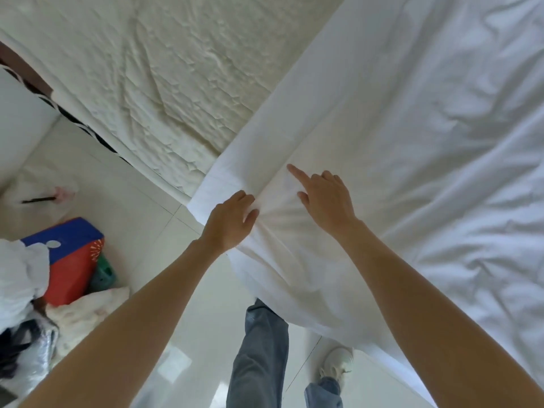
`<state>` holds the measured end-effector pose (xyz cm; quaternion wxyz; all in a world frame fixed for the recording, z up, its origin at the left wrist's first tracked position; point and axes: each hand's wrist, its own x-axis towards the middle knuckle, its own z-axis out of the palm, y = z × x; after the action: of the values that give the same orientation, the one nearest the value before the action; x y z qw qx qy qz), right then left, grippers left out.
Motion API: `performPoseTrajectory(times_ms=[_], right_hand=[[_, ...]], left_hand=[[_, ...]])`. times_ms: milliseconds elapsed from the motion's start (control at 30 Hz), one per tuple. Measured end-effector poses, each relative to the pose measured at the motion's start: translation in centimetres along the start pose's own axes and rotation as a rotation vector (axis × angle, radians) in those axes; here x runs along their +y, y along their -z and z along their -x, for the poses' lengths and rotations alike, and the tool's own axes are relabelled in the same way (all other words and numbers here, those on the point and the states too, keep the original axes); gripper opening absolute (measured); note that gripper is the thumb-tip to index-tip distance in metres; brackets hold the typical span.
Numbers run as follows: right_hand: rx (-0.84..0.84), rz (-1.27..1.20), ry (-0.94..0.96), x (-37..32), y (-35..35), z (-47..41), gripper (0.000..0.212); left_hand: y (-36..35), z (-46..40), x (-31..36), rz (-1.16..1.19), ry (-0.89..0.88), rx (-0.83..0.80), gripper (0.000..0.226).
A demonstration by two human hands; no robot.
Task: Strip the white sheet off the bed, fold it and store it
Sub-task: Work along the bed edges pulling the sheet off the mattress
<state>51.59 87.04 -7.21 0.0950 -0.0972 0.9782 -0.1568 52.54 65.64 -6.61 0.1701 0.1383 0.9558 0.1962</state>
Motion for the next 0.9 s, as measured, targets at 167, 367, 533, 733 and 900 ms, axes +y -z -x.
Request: performPoseTrajectory(times_ms=[167, 367, 533, 733, 900], right_hand=[[-0.067, 0.005, 0.169, -6.2, -0.3, -4.7, 0.061], [-0.017, 0.138, 0.212, -9.7, -2.5, -8.4, 0.011], [0.133, 0.072, 0.21, -12.2, -3.4, -10.4, 0.016], [0.054, 0.078, 0.174, -12.6, -6.8, -11.5, 0.014], [0.0, 0.06, 0.172, -12.0, -6.9, -11.9, 0.014]], left_hand=[[2.8, 2.8, -4.7, 0.057, -0.042, -0.06, 0.022], [1.7, 4.0, -8.7, 0.155, 0.186, -0.213, 0.021], [1.7, 3.9, -12.0, 0.151, 0.328, -0.087, 0.01], [-0.6, 3.0, -14.4, 0.127, 0.419, -0.058, 0.014], [-0.6, 3.0, -14.9, 0.132, 0.376, -0.044, 0.015]])
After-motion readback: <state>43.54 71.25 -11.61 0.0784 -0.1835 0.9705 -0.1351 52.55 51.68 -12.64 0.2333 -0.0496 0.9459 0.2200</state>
